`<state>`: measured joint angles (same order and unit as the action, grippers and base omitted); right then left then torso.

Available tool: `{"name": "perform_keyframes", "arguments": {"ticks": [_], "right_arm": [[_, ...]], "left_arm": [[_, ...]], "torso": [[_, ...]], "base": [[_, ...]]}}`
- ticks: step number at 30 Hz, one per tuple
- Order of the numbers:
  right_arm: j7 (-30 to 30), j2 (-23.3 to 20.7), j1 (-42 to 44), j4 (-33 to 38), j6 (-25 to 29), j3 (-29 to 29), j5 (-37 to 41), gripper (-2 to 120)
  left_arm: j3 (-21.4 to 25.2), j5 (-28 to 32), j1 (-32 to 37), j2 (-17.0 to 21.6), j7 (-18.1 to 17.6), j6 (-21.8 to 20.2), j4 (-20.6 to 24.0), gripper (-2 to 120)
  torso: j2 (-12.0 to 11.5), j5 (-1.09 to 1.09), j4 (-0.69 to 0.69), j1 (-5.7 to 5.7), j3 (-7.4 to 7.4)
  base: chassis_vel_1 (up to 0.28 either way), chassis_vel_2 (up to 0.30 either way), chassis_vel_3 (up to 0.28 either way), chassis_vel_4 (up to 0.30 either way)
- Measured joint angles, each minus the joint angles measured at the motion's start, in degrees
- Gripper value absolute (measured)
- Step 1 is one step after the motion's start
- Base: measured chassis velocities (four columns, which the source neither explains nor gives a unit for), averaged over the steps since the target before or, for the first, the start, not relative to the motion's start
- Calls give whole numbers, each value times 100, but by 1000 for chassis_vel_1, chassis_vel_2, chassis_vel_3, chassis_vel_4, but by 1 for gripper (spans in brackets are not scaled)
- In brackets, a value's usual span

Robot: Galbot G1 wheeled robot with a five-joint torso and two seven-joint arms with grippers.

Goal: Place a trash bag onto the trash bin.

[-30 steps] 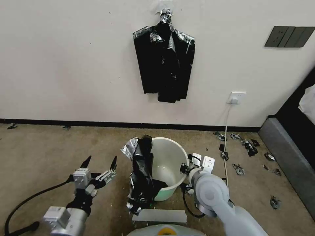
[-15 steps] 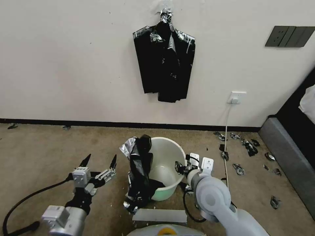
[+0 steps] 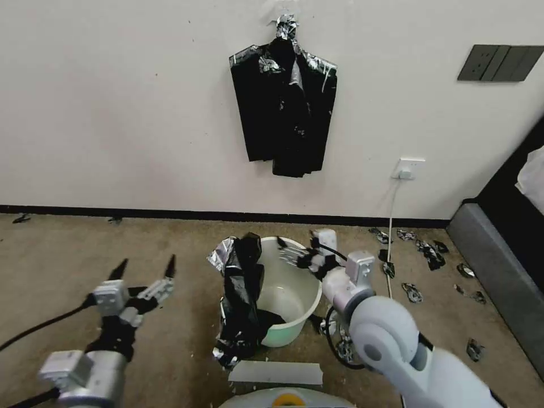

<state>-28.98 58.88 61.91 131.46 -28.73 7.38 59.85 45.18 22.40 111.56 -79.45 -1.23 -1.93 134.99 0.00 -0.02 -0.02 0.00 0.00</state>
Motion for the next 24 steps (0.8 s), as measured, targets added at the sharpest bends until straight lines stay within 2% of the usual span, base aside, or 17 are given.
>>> {"name": "perform_keyframes", "arguments": {"ticks": [1,4,5,9,10,11,17,24], "right_arm": [[0,0,0,0,0,0,0,100],[-1295,288,-798,125,-459,739,1056,100],[-1295,288,-798,125,-459,739,1056,100],[-2561,776,-1503,-333,-794,1826,1338,100],[-2561,776,-1503,-333,-794,1826,1338,100],[-2863,929,-1606,-539,-870,2054,1345,100],[-3266,1418,-1730,-1127,-894,2379,1147,100],[-3297,1520,-1806,-1564,-894,2454,862,100]], "left_arm": [[0,0,0,0,0,0,0,100],[94,-3,-9,-41,-8,-15,15,100],[94,-3,-9,-41,-8,-15,15,100],[184,-68,-30,-219,-11,-15,41,100],[184,-68,-30,-219,-11,-15,41,100],[189,-107,-21,-272,-11,-15,51,100],[91,-227,8,-397,-5,-8,45,100],[-52,-296,4,-427,4,-5,13,100]], "torso": [[0,0,0,0,0],[0,1,3,0,0],[0,1,3,0,0],[0,2,5,0,0],[0,2,5,0,0],[0,1,4,0,0],[0,2,3,0,0],[0,2,3,0,0]], "base": [[0,0,0,0],[0,0,0,0],[0,0,0,0],[0,0,0,0],[0,0,0,0],[0,0,0,0],[0,0,0,0],[0,0,0,0]]}}
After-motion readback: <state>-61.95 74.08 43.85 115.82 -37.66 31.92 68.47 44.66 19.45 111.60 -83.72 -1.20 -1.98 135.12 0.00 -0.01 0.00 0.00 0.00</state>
